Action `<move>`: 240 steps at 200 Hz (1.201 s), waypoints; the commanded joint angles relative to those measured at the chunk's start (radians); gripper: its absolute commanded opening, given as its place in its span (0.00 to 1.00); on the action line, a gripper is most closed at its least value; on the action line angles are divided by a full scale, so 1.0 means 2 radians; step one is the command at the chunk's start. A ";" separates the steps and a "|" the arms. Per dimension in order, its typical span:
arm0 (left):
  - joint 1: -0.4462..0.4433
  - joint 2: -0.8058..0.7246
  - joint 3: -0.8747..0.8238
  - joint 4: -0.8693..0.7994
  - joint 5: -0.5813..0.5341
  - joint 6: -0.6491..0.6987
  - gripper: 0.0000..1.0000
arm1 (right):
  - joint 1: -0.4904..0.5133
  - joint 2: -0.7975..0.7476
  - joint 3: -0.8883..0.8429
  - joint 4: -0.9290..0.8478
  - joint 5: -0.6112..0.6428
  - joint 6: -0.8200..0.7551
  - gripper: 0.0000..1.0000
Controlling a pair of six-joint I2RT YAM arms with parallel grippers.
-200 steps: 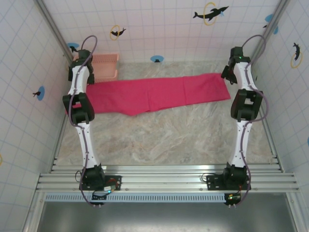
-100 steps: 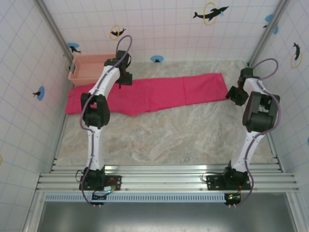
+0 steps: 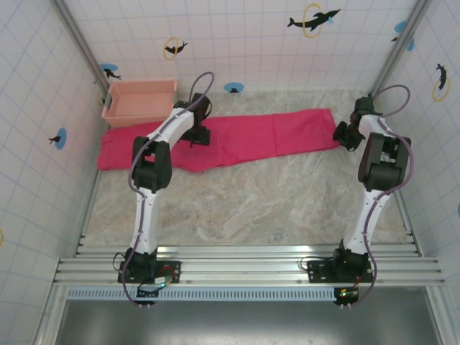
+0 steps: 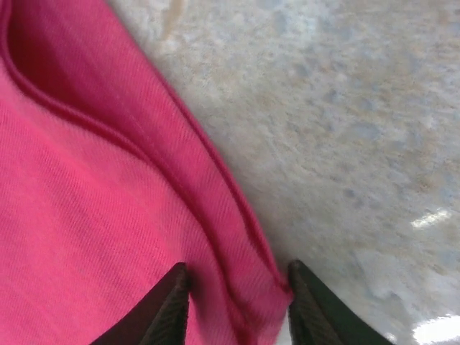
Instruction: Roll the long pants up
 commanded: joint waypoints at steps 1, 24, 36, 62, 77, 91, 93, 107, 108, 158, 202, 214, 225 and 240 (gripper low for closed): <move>-0.014 0.030 0.023 -0.032 0.008 -0.019 0.97 | 0.004 0.037 0.021 -0.013 -0.024 0.000 0.15; -0.020 0.047 0.037 -0.053 0.018 -0.031 0.97 | 0.000 0.026 0.018 -0.013 -0.015 0.000 0.00; -0.024 0.052 0.036 -0.058 0.029 -0.043 0.97 | -0.008 0.003 0.011 -0.010 -0.011 0.001 0.00; -0.036 0.054 0.030 -0.056 0.066 -0.073 0.97 | -0.037 -0.046 0.008 -0.009 -0.013 -0.004 0.00; -0.055 0.059 0.045 -0.059 0.074 -0.081 0.97 | -0.059 -0.069 0.015 -0.015 -0.018 -0.012 0.00; -0.075 0.071 0.076 -0.071 0.086 -0.085 0.97 | -0.079 -0.083 0.027 -0.030 -0.030 -0.022 0.00; -0.077 0.072 0.080 -0.073 0.089 -0.086 0.97 | -0.082 -0.085 0.028 -0.030 -0.033 -0.024 0.00; -0.098 0.088 0.117 -0.089 0.114 -0.101 0.97 | -0.101 -0.096 0.037 -0.038 -0.050 -0.035 0.00; -0.098 0.089 0.118 -0.090 0.117 -0.103 0.97 | -0.102 -0.097 0.037 -0.039 -0.051 -0.036 0.00; -0.182 0.111 0.149 -0.064 0.239 -0.191 0.97 | -0.124 -0.114 0.069 -0.083 -0.087 -0.096 0.00; -0.191 0.095 0.172 -0.018 0.294 -0.222 0.97 | -0.115 -0.150 0.075 -0.088 -0.140 -0.119 0.00; -0.174 0.074 0.185 -0.018 0.275 -0.213 0.97 | -0.103 -0.167 0.077 -0.082 -0.163 -0.114 0.00; -0.152 0.045 0.183 -0.019 0.246 -0.198 0.97 | -0.087 -0.189 0.072 -0.071 -0.174 -0.106 0.00; -0.103 -0.001 0.165 -0.026 0.204 -0.177 0.97 | -0.054 -0.216 0.068 -0.069 -0.180 -0.099 0.00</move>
